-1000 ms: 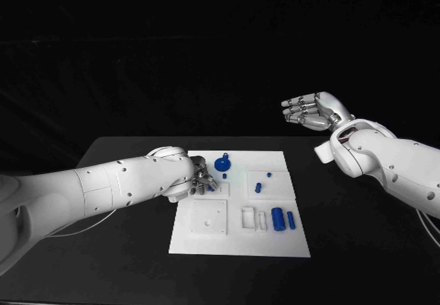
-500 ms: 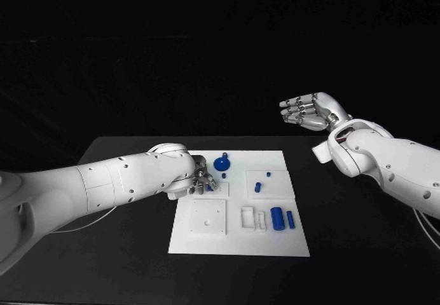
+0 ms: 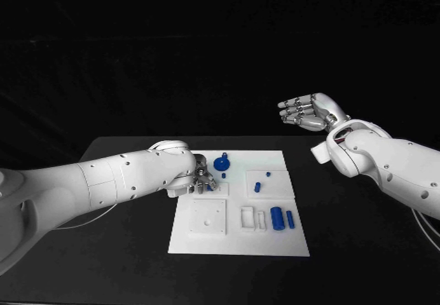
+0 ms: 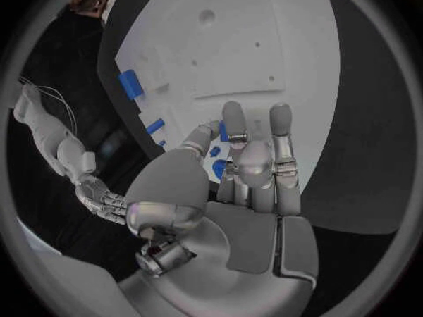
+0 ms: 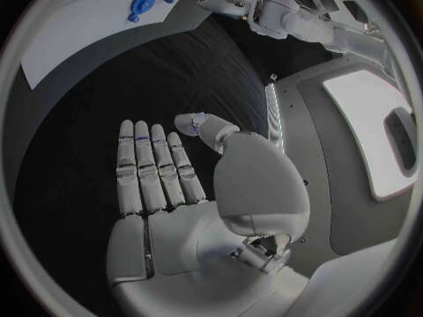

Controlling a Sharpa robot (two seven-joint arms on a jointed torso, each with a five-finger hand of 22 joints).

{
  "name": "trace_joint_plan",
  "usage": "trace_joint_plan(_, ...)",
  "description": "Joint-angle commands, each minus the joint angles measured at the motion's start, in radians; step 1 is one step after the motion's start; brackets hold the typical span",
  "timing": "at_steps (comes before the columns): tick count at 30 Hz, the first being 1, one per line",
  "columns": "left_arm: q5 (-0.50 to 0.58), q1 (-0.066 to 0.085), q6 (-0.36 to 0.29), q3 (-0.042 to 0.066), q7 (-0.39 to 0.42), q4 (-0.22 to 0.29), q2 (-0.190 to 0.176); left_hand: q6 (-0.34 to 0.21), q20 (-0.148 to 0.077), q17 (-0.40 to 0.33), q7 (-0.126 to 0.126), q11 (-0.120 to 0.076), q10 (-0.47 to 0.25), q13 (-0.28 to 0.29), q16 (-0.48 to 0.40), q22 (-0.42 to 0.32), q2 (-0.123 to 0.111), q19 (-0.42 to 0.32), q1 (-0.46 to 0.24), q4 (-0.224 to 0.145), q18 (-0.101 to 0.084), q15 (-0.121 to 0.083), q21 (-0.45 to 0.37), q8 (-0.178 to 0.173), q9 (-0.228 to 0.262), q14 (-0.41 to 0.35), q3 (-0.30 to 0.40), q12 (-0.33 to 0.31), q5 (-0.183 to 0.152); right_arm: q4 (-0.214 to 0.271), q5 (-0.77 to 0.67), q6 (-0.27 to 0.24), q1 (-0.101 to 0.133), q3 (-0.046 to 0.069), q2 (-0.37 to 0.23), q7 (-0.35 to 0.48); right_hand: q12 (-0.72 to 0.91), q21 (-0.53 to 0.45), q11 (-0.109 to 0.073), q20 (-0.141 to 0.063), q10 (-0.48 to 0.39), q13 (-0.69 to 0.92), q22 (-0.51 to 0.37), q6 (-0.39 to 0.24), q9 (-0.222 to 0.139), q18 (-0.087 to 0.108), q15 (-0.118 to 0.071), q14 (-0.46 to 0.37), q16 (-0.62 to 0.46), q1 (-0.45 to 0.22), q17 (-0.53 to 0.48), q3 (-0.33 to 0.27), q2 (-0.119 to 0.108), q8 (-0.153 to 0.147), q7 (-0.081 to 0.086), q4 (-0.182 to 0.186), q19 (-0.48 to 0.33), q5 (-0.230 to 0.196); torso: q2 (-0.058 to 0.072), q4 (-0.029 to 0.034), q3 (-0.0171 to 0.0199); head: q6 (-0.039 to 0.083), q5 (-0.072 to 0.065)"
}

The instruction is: Assemble the parts on the task board

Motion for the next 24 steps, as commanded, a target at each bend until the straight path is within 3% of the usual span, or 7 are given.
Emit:
trace_joint_plan(1,0.000,0.001,0.049,-0.001,-0.014,-0.008,0.008,0.241,-0.001,0.002,-0.139,-0.015,0.041,0.001,0.002,0.019,0.030,0.007,0.016,-0.022,-0.008,-0.004,-0.006,0.003,0.003,0.001,0.023,0.006,-0.018,0.000,-0.005,0.015,-0.001,0.001,0.000,0.005,-0.002,0.002,0.002,-0.001,-0.006,-0.001,-0.002,-0.007,-0.002,0.010,-0.002,-0.008,-0.004,-0.006,-0.001,0.000,0.001,-0.001,0.001,-0.004,-0.006,0.004,0.000,0.0005,0.0008,-0.001,0.000)
trace_joint_plan(2,0.000,0.001,0.053,-0.001,-0.015,-0.011,0.010,0.241,-0.001,0.003,-0.139,-0.015,0.042,0.001,0.002,0.018,0.033,0.007,0.013,-0.017,-0.008,-0.004,-0.007,0.002,0.004,0.001,0.021,0.006,-0.031,0.000,-0.005,0.015,-0.001,0.001,0.000,0.005,-0.002,0.002,0.002,0.000,-0.007,-0.001,-0.002,-0.007,-0.002,0.010,-0.002,-0.009,-0.004,-0.006,-0.001,0.000,0.000,-0.001,0.001,-0.004,-0.007,0.005,0.000,0.0009,0.0008,-0.001,-0.001)
trace_joint_plan(20,0.003,0.002,0.100,-0.001,-0.016,-0.043,0.034,0.247,0.002,0.013,-0.142,-0.016,0.042,-0.001,0.005,0.018,0.040,0.013,0.012,0.035,-0.007,-0.003,-0.014,0.003,0.010,0.002,-0.001,0.011,-0.067,-0.002,-0.012,0.019,-0.002,0.001,0.006,0.002,-0.002,0.002,0.003,0.001,-0.008,-0.001,-0.002,-0.008,-0.001,0.011,0.000,-0.013,-0.004,0.013,-0.001,-0.008,-0.003,-0.001,0.001,-0.029,-0.009,0.009,-0.001,0.0010,-0.0001,0.000,-0.002)
trace_joint_plan(24,0.003,0.002,0.102,-0.001,-0.016,-0.046,0.037,0.249,0.002,0.015,-0.142,-0.016,0.042,-0.002,0.006,0.018,0.046,0.014,0.011,0.053,-0.007,-0.003,-0.015,0.003,0.011,0.003,-0.009,0.012,-0.113,-0.003,-0.013,0.020,-0.002,0.001,0.007,0.002,-0.002,0.002,0.003,0.001,-0.008,-0.001,-0.002,-0.009,-0.001,0.011,0.000,-0.013,-0.004,0.013,-0.001,-0.008,-0.002,-0.001,0.001,-0.031,-0.010,0.009,0.000,0.0006,-0.0004,0.000,-0.002)
